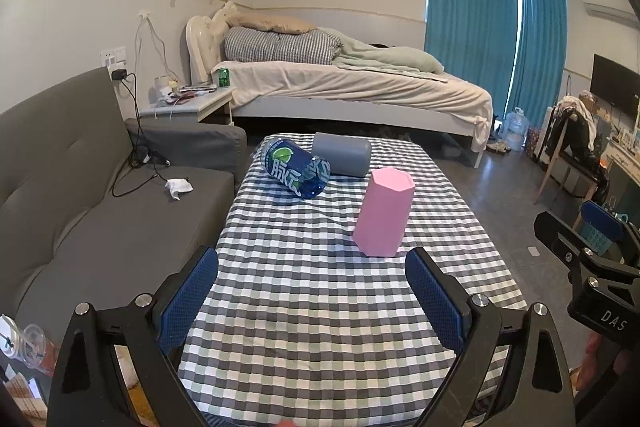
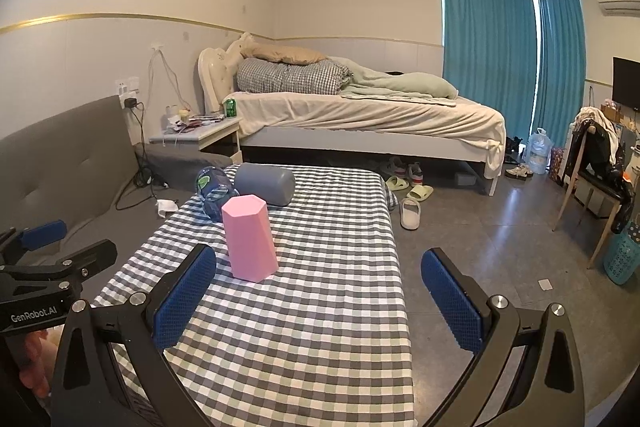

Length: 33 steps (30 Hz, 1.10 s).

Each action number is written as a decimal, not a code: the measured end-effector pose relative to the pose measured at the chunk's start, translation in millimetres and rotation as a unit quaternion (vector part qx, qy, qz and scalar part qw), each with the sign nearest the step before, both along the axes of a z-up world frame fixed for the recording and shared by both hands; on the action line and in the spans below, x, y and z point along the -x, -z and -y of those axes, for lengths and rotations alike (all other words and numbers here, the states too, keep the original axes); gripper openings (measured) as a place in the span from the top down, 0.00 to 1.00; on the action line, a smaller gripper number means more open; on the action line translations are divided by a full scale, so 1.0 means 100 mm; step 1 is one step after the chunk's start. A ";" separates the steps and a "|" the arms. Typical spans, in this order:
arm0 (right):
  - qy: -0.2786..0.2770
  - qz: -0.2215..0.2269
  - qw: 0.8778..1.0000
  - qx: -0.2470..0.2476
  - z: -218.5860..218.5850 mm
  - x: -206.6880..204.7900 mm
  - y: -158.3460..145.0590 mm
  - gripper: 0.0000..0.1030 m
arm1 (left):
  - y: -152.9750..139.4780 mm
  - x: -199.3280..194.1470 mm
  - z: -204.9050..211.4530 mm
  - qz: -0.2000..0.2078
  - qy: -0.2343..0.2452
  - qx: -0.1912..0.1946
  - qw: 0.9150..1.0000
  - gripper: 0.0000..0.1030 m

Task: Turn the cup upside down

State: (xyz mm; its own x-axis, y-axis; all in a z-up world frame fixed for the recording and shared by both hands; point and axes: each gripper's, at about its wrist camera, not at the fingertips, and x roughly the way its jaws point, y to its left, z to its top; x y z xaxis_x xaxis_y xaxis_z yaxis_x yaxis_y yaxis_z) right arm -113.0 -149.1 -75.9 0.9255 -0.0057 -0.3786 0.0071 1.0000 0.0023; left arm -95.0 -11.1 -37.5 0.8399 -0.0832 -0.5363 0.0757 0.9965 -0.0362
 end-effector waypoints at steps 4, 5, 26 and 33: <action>0.001 0.000 1.000 0.002 -0.01 0.00 -0.01 0.00 | 0.00 0.02 0.00 -0.001 -0.002 0.001 1.000 0.06; 0.002 -0.001 1.000 0.002 -0.01 0.00 -0.01 0.00 | 0.00 0.03 0.00 0.000 -0.003 0.000 1.000 0.06; 0.003 -0.001 1.000 0.009 -0.02 0.01 0.00 0.00 | -0.02 0.02 0.03 0.000 -0.001 0.000 1.000 0.06; 0.004 0.000 1.000 0.009 -0.01 0.01 0.00 0.00 | -0.02 0.02 0.03 0.000 0.000 0.000 1.000 0.06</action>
State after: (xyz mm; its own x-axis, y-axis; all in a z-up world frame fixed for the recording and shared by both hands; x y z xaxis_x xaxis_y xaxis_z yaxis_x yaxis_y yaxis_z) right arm -114.1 -147.9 -76.1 0.9252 -0.0200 -0.3791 0.0154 0.9998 -0.0151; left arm -97.3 -14.3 -35.7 0.8398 -0.0834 -0.5364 0.0763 0.9965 -0.0355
